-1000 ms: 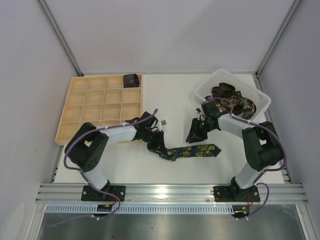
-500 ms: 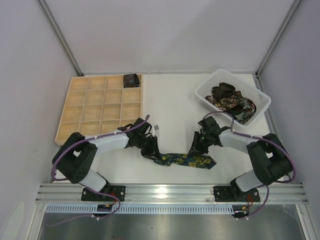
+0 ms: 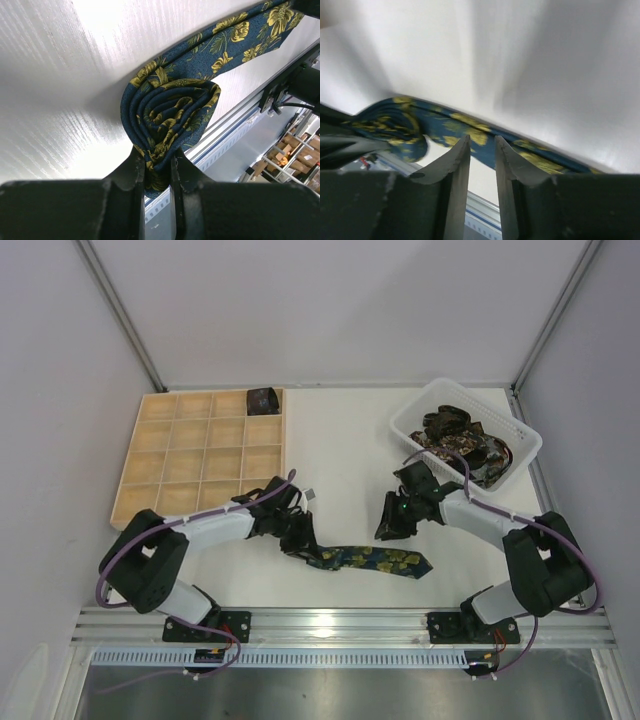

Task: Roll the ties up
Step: Roll the tie

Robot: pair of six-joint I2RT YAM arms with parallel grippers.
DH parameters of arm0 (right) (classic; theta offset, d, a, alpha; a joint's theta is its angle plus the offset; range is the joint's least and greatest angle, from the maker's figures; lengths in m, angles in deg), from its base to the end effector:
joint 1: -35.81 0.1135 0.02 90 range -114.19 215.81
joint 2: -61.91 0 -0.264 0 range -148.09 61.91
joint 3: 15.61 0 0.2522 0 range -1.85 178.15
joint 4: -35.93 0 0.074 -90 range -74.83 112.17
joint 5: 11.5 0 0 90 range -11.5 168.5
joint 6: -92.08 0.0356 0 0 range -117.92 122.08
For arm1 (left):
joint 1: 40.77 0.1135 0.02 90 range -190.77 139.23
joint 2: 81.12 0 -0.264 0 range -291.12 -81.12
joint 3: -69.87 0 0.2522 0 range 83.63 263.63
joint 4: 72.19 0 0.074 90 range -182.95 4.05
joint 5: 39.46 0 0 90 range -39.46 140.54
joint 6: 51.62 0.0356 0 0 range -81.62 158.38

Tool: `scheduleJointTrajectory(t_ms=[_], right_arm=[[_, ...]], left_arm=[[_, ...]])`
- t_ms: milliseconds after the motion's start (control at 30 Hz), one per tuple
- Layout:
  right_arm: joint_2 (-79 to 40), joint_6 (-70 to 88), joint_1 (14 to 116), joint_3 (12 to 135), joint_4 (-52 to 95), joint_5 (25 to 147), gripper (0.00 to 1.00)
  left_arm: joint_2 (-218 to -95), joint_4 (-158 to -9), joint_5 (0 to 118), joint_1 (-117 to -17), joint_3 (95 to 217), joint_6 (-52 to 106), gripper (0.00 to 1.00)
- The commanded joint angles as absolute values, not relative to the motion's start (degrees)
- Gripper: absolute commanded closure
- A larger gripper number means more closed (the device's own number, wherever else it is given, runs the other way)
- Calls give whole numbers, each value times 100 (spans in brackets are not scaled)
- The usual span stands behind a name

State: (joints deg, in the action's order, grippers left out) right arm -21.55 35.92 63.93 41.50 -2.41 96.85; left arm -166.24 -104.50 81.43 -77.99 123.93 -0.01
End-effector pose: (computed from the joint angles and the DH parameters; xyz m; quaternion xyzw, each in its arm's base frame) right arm 0.2258 0.1334 0.1664 0.0132 0.9638 0.2447 0.1053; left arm 0.1963 -0.1721 0.1530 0.0518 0.9386 -0.3408 0.0165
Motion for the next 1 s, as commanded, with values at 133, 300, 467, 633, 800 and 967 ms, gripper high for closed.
scheduleJointTrajectory(t_ms=[133,300,467,633,800,967], right_arm=[[-2027,3776,7192,4553,405,10556,51],[-2053,3654,7650,4394,863,10891,57],[-2193,3626,7765,4438,741,10724,49],[-2527,4022,7896,4351,1144,10944,45],[-2826,4242,7967,4219,1540,10865,43],[-3107,4444,7967,4218,1988,10873,43]], left_arm=[[-16417,-10546,8060,-7786,12564,6,100],[-16540,-10827,8060,-7786,12758,-12,100],[-16655,-10959,8034,-7787,12942,-100,99],[-16707,-10898,8086,-7786,12986,-126,100],[-16725,-10871,8086,-7786,12960,-126,100],[-16751,-10784,8103,-7795,12934,-152,99]])
